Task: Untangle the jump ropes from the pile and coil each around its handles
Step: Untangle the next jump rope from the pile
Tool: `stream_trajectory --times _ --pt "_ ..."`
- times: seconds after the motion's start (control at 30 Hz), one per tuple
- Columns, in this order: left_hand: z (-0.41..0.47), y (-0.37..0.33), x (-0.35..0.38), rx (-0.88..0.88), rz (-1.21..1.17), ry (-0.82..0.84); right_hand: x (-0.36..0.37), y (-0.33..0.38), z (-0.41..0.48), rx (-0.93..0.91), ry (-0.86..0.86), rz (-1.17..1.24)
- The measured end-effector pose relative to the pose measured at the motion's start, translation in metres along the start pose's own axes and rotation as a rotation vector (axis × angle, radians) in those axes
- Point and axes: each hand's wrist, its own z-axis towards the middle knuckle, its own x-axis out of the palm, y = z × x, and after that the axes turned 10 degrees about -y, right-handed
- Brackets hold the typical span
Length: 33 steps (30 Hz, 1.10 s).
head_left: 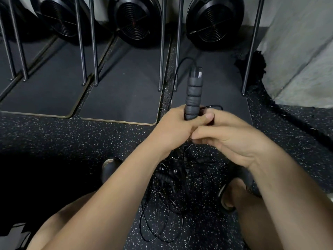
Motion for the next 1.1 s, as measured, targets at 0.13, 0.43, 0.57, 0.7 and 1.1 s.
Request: stream_trajectory --times 0.13,0.43,0.57,0.7,1.1 --pt "0.002 -0.004 -0.006 0.073 0.328 -0.010 -0.008 -0.005 0.007 0.102 0.031 0.126" --pt "0.001 -0.003 -0.015 0.174 0.509 0.211 0.020 -0.013 0.016 0.304 -0.218 0.434" --pt "0.008 -0.002 -0.028 0.000 0.188 0.111 0.011 -0.009 0.021 0.162 -0.408 0.406" --pt "0.011 -0.004 -0.031 0.000 -0.068 -0.034 0.018 -0.019 0.015 0.065 -0.342 0.236" --pt "0.009 0.000 -0.026 -0.031 -0.653 -0.100 0.039 -0.035 0.022 -0.059 -0.346 -0.183"
